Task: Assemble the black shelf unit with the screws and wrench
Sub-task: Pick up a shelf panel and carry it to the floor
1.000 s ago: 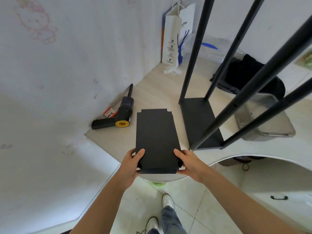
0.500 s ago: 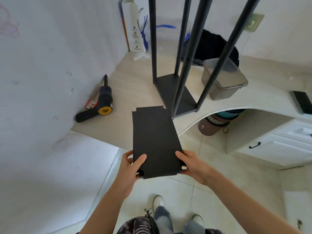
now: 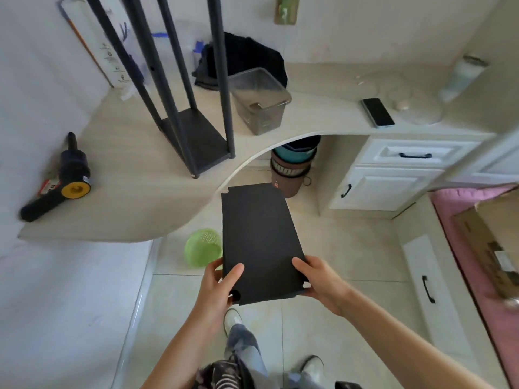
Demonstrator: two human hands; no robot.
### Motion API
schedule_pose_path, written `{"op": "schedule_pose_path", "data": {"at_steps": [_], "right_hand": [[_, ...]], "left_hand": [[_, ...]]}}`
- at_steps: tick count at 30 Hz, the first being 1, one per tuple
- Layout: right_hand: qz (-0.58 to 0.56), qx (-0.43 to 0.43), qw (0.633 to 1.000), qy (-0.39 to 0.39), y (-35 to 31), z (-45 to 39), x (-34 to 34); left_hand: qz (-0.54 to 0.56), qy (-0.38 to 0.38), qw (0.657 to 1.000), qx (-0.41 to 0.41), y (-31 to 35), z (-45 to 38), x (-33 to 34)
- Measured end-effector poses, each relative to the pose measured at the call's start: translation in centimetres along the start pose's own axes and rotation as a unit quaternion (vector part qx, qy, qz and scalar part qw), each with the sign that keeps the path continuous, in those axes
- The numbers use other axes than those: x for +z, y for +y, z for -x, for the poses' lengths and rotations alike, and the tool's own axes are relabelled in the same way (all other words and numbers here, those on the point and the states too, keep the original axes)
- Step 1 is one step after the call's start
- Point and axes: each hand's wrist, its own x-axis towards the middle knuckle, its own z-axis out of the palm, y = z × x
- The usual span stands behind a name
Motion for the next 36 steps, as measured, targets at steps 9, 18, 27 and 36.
{"op": "schedule_pose_path", "data": {"at_steps": [9, 18, 27, 36], "right_hand": [[-0.031, -0.054, 0.977, 0.202, 7.2, 8.3, -13.6], [-0.018, -0.062, 0.915, 0.398, 14.8, 13.0, -21.9], [-0.116, 0.02, 0.854, 0.507, 23.2, 13.4, -23.6], [-0.223, 0.119, 0.818, 0.517, 35.9, 9.1, -22.4]], "left_hand": [[-0.112, -0.12, 0.986, 0.001, -6.1, 1.6, 16.1], [-0.273, -0.299, 0.914, 0.009, -11.2, 0.5, 28.9], [-0.38, -0.462, 0.801, -0.01, -17.5, -1.3, 35.2], [-0.511, -0.502, 0.693, -0.08, -29.2, -4.8, 36.7]]}}
